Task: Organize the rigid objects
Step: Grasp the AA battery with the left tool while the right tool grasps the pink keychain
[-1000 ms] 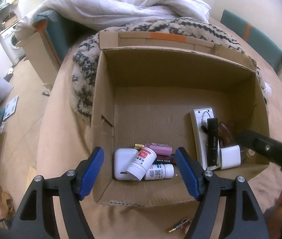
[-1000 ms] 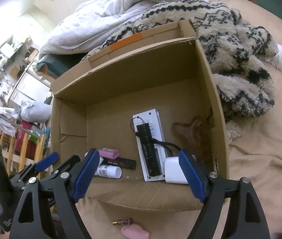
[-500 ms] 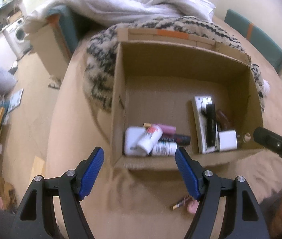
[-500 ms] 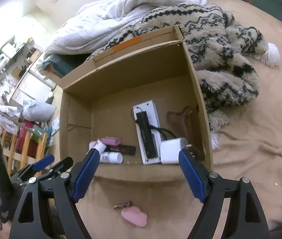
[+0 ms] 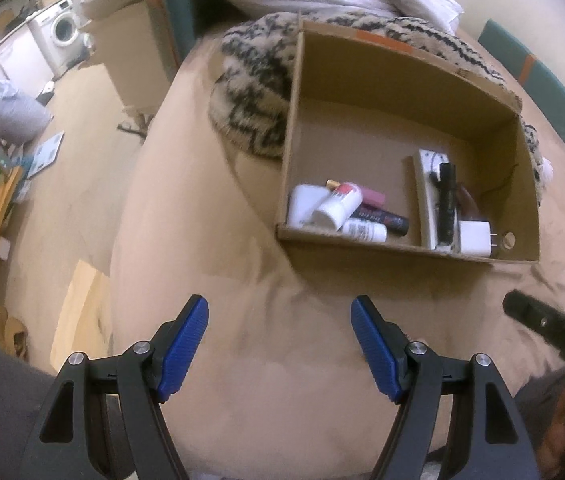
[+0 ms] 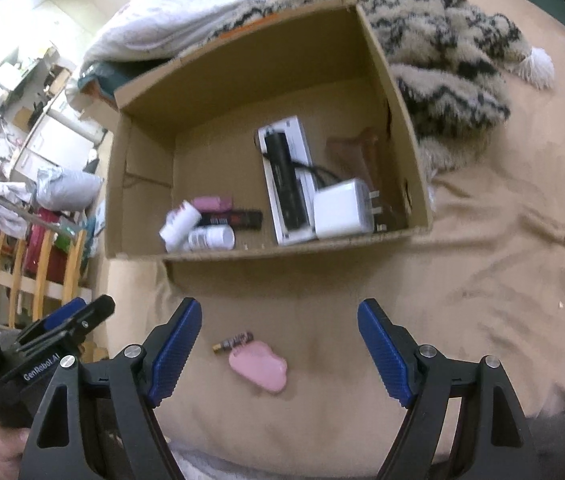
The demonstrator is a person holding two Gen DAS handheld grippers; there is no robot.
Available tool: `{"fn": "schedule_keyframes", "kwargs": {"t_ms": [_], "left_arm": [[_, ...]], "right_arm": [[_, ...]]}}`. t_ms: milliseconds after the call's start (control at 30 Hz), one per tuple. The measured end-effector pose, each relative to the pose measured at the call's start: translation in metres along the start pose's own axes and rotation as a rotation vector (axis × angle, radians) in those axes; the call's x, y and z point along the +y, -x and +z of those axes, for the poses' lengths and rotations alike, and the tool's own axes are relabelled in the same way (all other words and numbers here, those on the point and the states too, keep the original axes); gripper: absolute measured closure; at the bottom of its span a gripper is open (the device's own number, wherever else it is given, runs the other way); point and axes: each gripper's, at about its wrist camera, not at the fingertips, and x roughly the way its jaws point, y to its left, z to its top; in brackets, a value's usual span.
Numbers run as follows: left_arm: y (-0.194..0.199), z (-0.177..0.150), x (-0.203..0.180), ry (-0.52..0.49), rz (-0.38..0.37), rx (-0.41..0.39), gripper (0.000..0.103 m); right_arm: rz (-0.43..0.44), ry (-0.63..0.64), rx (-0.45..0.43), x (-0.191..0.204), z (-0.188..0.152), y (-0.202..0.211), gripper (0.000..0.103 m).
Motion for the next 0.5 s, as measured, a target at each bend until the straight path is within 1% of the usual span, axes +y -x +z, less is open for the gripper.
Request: {"fn": "schedule_keyframes", "kwargs": {"t_ms": [67, 133, 167, 200, 233, 267, 433, 500], "left_arm": [[-0.001, 0.0, 0.002, 0.013, 0.001, 0.0, 0.032], [0.001, 0.001, 0.004, 0.024, 0.009, -0.011, 0.032], [0.002, 0.002, 0.005, 0.033, 0.012, -0.017, 0.032], [0.002, 0.002, 0.007, 0.042, 0.01, -0.02, 0.032], [0.002, 0.003, 0.009, 0.056, 0.006, -0.022, 0.031], [0.002, 0.003, 0.01, 0.066, 0.003, -0.019, 0.032], [0.0, 0.005, 0.012, 0.092, -0.018, 0.001, 0.032], [0.0, 0.006, 0.012, 0.097, -0.026, 0.004, 0.032]], "right_arm": [[0.004, 0.002, 0.034, 0.0, -0.003, -0.007, 0.019], [0.023, -0.002, 0.074, 0.0, -0.007, -0.014, 0.028], [0.039, -0.007, 0.098, 0.0, -0.009, -0.018, 0.03], [0.054, -0.016, 0.123, 0.0, -0.011, -0.022, 0.035], [0.064, -0.027, 0.144, -0.001, -0.014, -0.027, 0.044], [0.07, -0.039, 0.164, -0.001, -0.016, -0.032, 0.047], [0.076, -0.103, 0.218, -0.003, -0.02, -0.05, 0.048], [0.058, -0.072, 0.228, 0.005, -0.019, -0.055, 0.048]]}}
